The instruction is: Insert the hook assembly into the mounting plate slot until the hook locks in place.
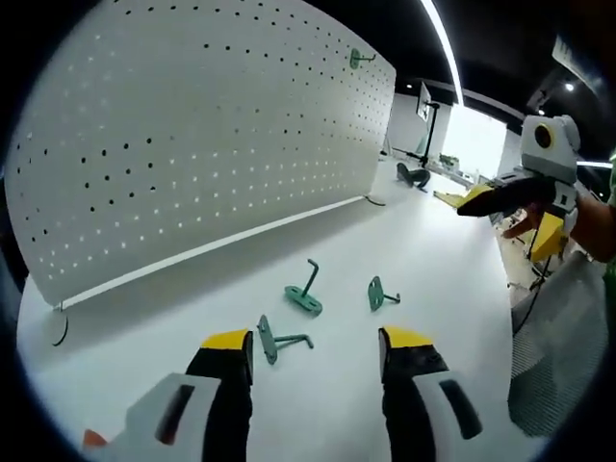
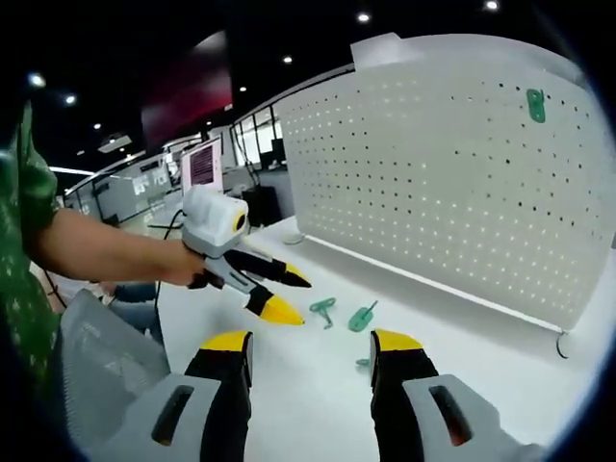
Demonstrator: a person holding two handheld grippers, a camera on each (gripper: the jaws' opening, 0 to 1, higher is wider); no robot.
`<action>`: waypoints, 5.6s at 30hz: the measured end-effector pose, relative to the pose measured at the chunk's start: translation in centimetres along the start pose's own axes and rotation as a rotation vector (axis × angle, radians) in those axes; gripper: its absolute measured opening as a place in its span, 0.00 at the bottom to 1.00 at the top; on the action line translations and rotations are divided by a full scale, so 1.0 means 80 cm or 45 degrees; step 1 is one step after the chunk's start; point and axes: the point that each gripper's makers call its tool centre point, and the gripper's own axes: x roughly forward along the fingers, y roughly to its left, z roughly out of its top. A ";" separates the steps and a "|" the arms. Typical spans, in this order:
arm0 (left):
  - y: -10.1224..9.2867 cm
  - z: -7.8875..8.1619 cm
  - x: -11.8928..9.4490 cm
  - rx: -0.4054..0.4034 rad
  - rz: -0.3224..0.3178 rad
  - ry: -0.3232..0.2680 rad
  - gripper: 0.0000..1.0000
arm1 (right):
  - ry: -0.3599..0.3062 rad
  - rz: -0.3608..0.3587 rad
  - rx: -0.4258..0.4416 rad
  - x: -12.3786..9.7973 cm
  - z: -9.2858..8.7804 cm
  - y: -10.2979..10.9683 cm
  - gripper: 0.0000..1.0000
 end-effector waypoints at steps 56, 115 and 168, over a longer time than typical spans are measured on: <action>0.030 -0.030 0.019 0.095 0.105 0.095 0.13 | -0.004 0.015 0.046 -0.002 -0.006 -0.006 0.49; 0.037 -0.030 0.018 0.135 0.177 0.075 0.02 | 0.003 0.005 0.078 -0.002 -0.009 -0.013 0.48; -0.021 0.036 -0.037 0.186 0.045 -0.023 0.01 | -0.016 0.016 -0.039 -0.012 0.012 0.004 0.48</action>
